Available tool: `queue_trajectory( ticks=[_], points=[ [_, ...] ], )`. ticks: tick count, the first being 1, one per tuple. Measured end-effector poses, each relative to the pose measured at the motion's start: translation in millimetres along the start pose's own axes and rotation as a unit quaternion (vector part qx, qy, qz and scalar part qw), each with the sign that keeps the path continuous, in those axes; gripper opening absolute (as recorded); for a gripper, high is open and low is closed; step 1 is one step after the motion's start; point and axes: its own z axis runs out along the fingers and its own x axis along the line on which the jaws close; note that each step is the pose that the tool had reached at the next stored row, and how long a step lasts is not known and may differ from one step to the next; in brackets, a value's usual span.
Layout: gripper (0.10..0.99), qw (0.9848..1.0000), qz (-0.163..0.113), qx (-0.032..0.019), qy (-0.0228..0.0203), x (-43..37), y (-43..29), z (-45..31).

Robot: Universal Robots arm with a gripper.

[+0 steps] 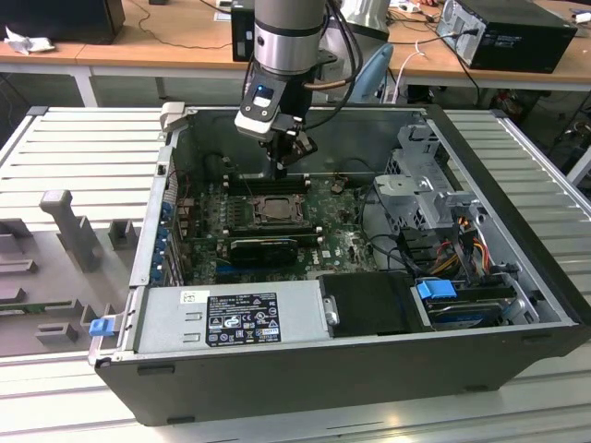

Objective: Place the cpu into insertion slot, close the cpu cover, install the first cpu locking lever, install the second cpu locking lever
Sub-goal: 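Install the first cpu locking lever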

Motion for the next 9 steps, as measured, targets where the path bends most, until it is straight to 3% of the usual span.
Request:
queue_trajectory(
  ticks=[9],
  points=[
    [0.106,0.9989,-0.047,0.001,-0.0001,0.0,0.0,0.0]
  ],
)
